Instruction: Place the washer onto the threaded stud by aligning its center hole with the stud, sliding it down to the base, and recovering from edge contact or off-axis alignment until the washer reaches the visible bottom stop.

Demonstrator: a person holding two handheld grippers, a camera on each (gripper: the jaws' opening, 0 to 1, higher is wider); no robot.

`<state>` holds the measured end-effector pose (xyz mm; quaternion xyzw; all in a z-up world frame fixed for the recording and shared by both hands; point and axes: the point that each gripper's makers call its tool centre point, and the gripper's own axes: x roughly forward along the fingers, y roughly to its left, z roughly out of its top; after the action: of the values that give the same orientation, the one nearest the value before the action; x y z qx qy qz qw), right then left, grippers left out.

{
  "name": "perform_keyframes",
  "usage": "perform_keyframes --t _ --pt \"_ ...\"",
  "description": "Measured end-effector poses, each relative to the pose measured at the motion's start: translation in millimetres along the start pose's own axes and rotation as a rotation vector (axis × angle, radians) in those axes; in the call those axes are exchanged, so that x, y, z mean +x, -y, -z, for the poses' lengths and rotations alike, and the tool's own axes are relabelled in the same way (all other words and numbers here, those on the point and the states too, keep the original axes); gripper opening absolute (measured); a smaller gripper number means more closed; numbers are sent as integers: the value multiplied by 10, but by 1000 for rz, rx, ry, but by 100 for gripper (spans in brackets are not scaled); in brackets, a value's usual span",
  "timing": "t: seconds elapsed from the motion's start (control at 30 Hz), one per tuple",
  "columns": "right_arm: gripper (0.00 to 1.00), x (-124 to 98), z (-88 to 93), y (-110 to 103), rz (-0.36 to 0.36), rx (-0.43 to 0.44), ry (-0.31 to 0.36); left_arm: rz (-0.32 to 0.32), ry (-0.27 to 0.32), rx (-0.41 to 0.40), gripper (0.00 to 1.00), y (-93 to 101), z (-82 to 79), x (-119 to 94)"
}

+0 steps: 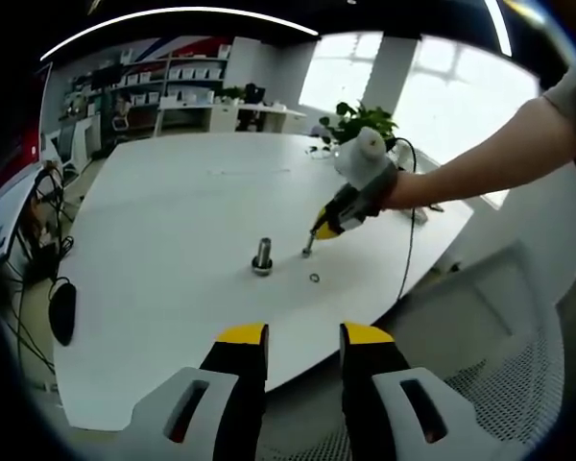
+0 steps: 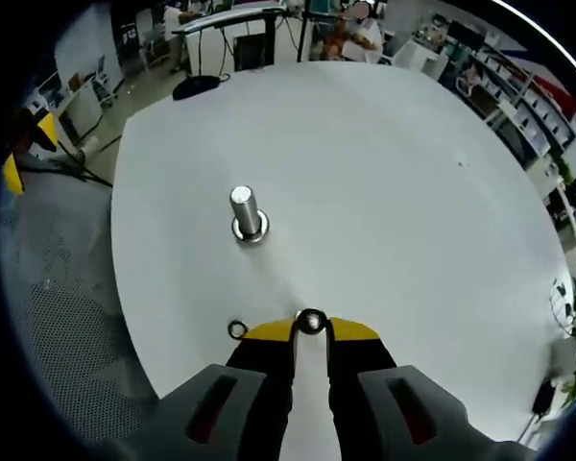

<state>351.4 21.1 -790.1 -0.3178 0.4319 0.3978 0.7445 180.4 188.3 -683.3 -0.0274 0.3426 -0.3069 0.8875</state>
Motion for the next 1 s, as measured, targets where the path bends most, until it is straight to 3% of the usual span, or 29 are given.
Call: perform_keyframes --t 0.6,1.0 --pt "14 303 138 -46 -37 -8 -75 2 -15 -5 28 1 25 4" --pt "15 355 177 -76 -20 -14 -78 12 10 -2 28 22 -22 -5"
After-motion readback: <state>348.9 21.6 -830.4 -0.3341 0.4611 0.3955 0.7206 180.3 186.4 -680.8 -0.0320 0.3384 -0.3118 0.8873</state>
